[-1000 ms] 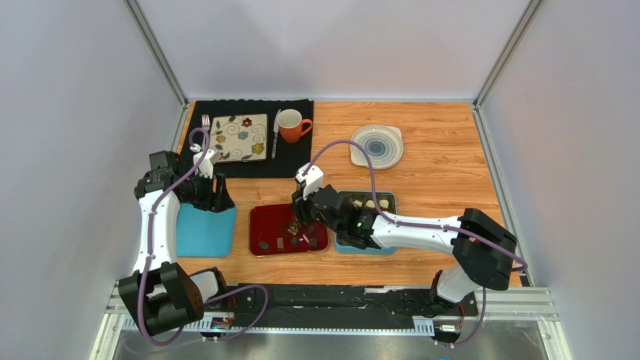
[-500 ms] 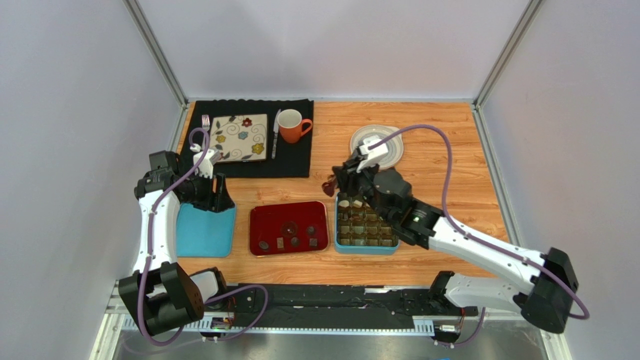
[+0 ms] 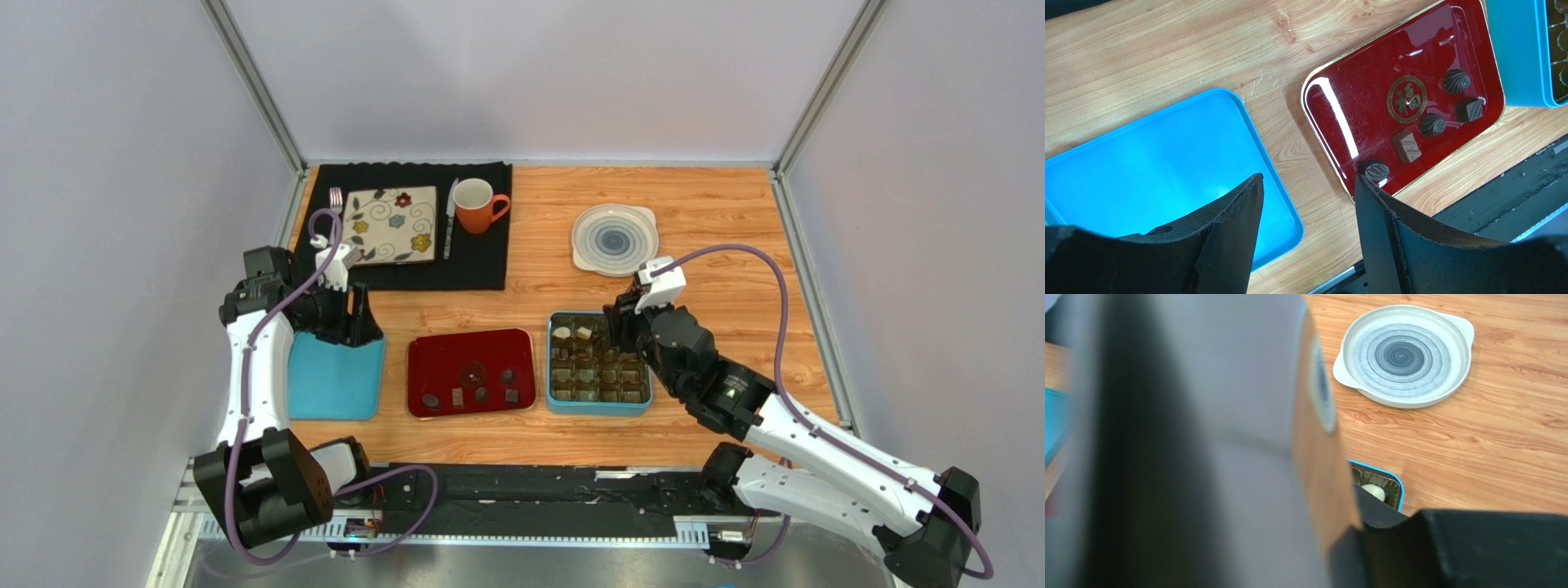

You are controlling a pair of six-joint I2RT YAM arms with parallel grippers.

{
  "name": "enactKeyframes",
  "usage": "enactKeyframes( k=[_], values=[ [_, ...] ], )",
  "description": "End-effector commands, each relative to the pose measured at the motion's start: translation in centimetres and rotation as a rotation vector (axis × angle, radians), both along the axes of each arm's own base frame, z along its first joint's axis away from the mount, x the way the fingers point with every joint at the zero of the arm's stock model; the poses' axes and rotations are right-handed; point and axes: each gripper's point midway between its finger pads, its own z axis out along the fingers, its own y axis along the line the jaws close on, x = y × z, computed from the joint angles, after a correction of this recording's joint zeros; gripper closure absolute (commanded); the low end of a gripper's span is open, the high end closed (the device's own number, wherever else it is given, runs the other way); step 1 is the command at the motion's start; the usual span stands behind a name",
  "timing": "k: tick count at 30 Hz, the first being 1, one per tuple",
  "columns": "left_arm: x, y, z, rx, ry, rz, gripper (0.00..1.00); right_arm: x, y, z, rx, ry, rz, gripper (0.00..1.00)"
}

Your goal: Pack the chocolate

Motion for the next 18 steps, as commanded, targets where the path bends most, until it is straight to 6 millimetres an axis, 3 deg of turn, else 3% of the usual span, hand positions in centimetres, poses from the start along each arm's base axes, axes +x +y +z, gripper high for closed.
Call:
enactKeyframes(
  k=[1, 10, 18],
  values=[
    [0.6, 0.3, 1.4, 0.015, -0.066, -0.011, 0.35, 0.2, -1.6, 0.2, 0.013, -0.01, -0.068, 0.64],
    [0.5, 0.2, 1.4, 0.018, -0.068, -0.016, 0.35, 0.4, -1.8, -0.3, -0.001, 0.0, -0.084, 0.59],
    [0.5, 0.2, 1.4, 0.015, -0.067, -0.014, 0.35, 0.6, -1.4, 0.7, 0.013, -0.023, -0.067, 0.54]
  ],
)
